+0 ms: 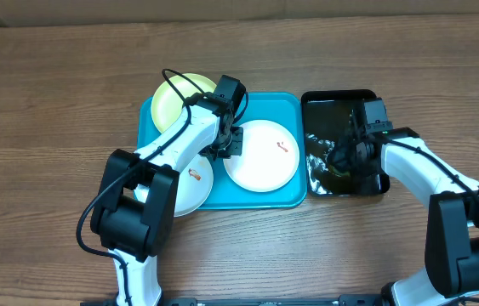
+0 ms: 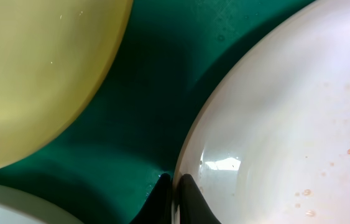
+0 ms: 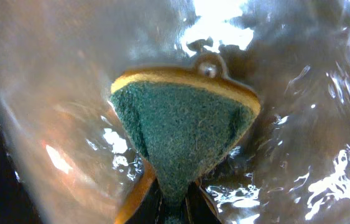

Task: Clean dirty plates on tray and stack at the side
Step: 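Grasp the green sponge in the black tray with right gripper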

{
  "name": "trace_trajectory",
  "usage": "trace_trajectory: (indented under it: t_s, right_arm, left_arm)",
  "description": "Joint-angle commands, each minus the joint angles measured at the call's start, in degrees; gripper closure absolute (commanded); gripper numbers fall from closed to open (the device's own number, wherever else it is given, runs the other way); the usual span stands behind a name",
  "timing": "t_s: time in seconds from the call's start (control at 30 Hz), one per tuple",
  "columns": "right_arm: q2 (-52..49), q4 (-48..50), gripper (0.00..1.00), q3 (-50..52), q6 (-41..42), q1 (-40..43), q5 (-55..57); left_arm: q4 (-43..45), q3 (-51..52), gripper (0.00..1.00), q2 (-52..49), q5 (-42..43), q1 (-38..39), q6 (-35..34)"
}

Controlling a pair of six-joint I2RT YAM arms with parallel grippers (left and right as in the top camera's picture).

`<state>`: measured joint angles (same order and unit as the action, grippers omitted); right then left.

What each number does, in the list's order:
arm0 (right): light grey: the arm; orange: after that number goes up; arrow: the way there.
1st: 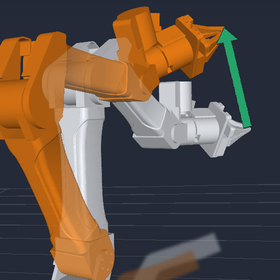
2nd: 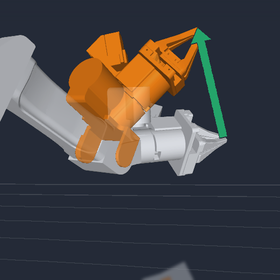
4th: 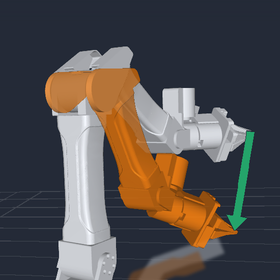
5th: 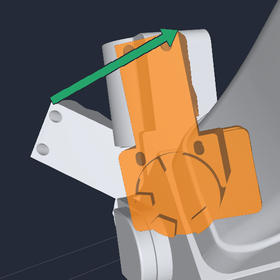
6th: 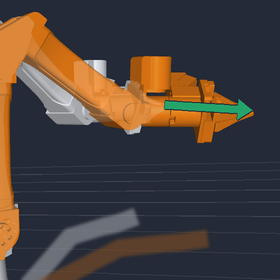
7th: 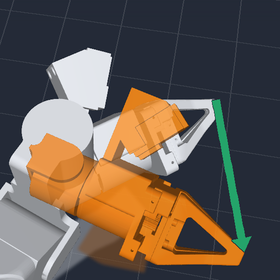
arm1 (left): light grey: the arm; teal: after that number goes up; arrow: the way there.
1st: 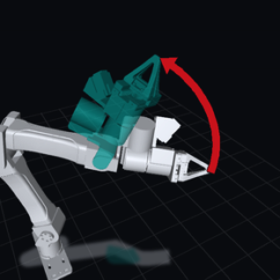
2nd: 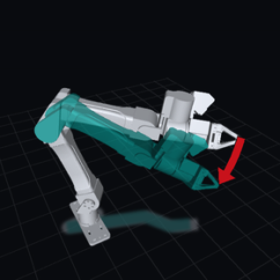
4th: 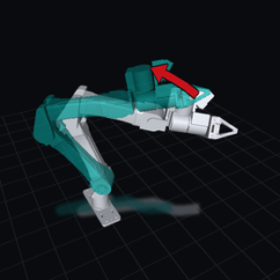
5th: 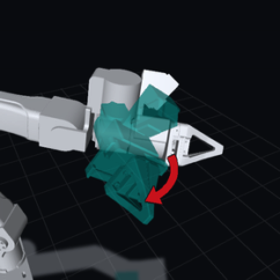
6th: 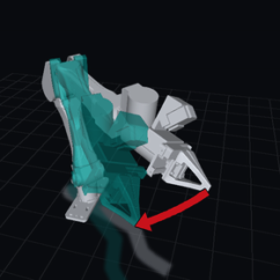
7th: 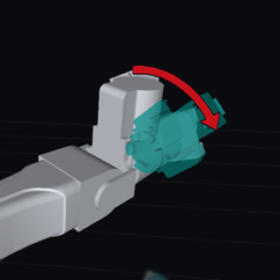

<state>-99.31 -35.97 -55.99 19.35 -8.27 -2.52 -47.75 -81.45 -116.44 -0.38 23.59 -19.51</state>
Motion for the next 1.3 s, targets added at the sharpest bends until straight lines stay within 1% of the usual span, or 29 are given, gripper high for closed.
trace_trajectory:
  t_s: [0.0, 0.1, 0.2, 0.37, 0.53, 0.77, 0.83, 1.1, 1.2, 1.27]
  right_arm:
    - [3.28, -3.13, 0.96, -4.72, -1.75, -0.04, -0.15]
    - [4.24, -6.75, 0.96, -7.76, -5.68, -0.44, -0.11]
    - [4.28, -7.96, 0.96, -8.83, -9.38, -0.79, -0.02]
    - [4.26, -7.87, 0.96, -8.92, -11.08, -0.76, 3.32]
    - [4.39, -7.45, 0.96, -9.42, -10.8, -0.76, -2.97]
    - [4.37, -7.45, 0.96, -9.84, -11.39, -0.79, -2.08]
    - [4.37, -7.5, 0.96, -10.32, -12.94, -0.79, -2.05]
    - [4.37, -10.86, 0.96, -12.85, -24.13, -0.79, -1.79]
    - [4.37, -12.28, 0.96, -13.55, -24.96, -0.79, 1.73]
    - [4.37, -12.41, 0.96, -13.55, -23.02, -0.79, 4.37]
  left_arm:
    - [0.11, 0.2, 0.96, -0.46, 0.07, 0.02, -0.2]
    - [0.24, 0.2, 0.96, -0.46, -0.59, 0.0, -0.15]
    - [0.22, 0.2, 0.96, -0.46, -2.67, 0.0, -0.2]
    - [-0.28, 0.2, 0.96, -0.46, -4.61, 0.0, -0.2]
    - [-1.05, 0.2, 0.96, -0.46, -6.21, 0.0, -0.2]
    - [-1.03, 0.2, 0.96, -0.46, -5.99, 0.0, -0.2]
    - [-1.03, 0.2, 0.96, -0.46, -5.99, 0.0, -0.2]
    - [-0.87, 0.2, 0.96, -0.46, -5.99, 0.0, 0.26]
    - [-0.87, 0.2, 0.96, -0.46, -5.99, 0.0, 0.26]
    - [-0.87, 0.2, 0.96, -0.46, -5.99, 0.0, 0.24]
